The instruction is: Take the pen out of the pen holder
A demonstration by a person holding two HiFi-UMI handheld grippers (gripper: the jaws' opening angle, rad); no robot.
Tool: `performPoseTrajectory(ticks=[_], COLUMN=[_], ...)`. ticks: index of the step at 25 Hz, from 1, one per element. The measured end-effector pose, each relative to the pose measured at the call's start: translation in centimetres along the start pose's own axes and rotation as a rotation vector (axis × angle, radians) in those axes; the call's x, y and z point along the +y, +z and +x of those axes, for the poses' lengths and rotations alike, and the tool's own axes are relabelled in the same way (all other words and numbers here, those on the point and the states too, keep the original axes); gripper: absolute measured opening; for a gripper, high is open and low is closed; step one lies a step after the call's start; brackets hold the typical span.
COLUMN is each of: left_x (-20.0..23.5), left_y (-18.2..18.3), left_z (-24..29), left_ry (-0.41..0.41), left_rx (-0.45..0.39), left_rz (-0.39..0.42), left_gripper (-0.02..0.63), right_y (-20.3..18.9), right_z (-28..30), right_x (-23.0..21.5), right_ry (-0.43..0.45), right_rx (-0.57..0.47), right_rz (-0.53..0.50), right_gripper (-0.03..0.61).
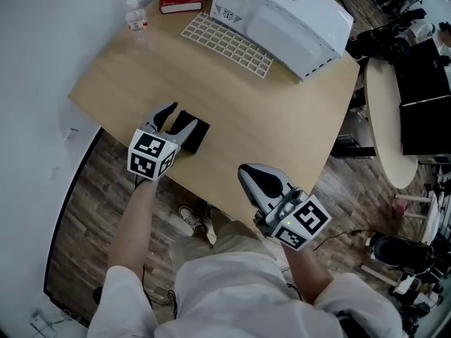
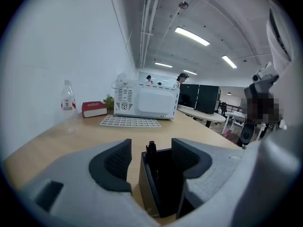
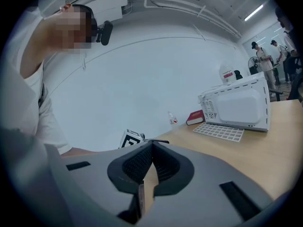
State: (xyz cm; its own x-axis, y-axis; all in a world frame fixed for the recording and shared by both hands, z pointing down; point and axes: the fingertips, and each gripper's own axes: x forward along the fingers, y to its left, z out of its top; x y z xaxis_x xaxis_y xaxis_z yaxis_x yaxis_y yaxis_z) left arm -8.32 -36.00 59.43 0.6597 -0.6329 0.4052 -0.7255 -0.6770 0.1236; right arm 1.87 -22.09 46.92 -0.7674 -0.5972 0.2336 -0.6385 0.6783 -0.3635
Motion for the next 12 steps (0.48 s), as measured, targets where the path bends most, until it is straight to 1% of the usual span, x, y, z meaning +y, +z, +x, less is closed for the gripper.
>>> performPoseTrajectory(ticks=[3,7,12], left_x=[0.3,0.6,0.5], left_y=[-0.3,-0.3,-0.4], left_z=[0.4,0.3,0.5], left_ry=[0.016,0.028,0.036], left_rx=[0.023,0.020,0.025], left_rz=[0.014,0.004,0.020], left_gripper=[0.229,0.222,0.216], right_y=[0.5,0.6,0.2], right_z=[-0.2,0.1,1.1], right_x=[-0.1,-0.8,-0.7], right_ry=[0.008,0.019,0.055], right_rx=[-0.007,-0.021,-0.033], right_rz=[0.002,0.021,0.042], right_gripper=[0.002,0.002,0.002])
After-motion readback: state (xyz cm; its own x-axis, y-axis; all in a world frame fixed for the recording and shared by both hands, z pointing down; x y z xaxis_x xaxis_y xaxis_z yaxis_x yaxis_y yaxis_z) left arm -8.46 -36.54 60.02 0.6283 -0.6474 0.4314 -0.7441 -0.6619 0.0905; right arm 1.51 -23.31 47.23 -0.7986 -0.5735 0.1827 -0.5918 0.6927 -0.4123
